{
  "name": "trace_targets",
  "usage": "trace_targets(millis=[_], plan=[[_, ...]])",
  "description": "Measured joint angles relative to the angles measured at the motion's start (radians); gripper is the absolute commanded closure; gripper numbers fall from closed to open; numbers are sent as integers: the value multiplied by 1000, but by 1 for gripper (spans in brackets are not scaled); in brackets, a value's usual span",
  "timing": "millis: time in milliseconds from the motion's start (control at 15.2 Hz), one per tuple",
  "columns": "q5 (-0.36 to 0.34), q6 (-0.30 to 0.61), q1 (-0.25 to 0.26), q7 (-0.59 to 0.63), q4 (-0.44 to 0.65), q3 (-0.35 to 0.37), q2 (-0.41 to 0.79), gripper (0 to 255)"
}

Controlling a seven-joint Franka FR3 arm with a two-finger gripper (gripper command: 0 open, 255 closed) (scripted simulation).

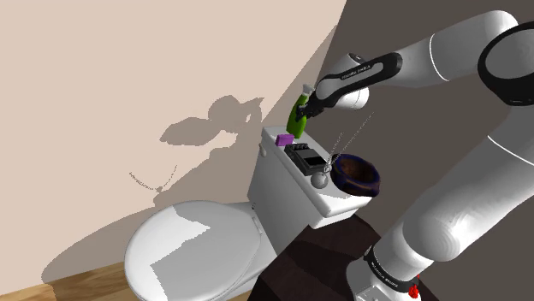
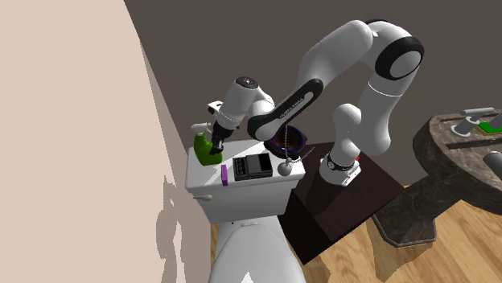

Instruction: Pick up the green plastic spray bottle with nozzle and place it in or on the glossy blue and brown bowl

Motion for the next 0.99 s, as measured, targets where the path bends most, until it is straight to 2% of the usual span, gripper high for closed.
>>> trace_targets(millis=[990], plan=[[-68,-208,-12,55,102,17,-111,255]])
